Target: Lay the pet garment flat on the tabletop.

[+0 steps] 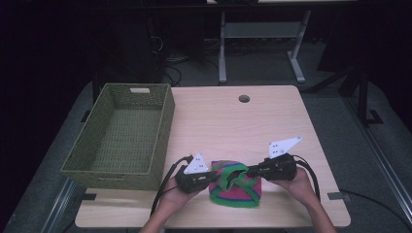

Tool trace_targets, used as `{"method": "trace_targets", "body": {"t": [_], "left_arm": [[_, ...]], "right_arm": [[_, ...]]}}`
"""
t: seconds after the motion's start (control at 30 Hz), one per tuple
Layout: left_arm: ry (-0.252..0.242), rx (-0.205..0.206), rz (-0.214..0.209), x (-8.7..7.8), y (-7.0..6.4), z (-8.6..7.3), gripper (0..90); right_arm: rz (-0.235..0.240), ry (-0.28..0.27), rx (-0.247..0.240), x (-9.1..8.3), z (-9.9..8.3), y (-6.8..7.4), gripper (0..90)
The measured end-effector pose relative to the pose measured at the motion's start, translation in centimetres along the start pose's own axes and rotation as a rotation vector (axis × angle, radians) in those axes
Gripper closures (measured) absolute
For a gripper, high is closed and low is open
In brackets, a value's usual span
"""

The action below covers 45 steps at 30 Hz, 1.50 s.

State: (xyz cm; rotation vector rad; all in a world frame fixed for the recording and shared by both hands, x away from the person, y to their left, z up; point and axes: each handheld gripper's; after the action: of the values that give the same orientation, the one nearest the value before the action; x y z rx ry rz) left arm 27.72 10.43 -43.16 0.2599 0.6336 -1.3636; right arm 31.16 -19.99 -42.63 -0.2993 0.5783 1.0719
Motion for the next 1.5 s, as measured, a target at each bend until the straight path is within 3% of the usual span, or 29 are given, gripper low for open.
{"method": "trace_targets", "body": {"t": [0.67,0.93,1.5], "left_arm": [[-0.029,0.014,-0.018,-1.3,-0.6,1.4,84.4],[-0.014,0.013,-0.011,-1.8,-1.1,2.1,84.4],[-0.005,0.001,0.019,-2.3,-0.8,2.5,84.4]], "right_arm": [[-0.018,0.005,-0.028,-1.0,0.6,0.3,83.4],[-0.021,0.000,-0.043,-1.2,1.2,0.6,83.0],[-0.048,0.058,-0.056,-1.4,3.1,0.4,82.9]]}}
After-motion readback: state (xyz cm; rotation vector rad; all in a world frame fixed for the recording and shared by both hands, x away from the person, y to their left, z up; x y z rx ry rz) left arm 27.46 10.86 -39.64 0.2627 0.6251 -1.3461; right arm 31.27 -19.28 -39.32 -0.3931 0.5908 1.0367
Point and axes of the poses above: each handheld gripper's, and its own axes: x roughly forward along the jaws, z roughly out of its top, y roughly to its left, and after that the axes turned 15 degrees about -z, right-handed
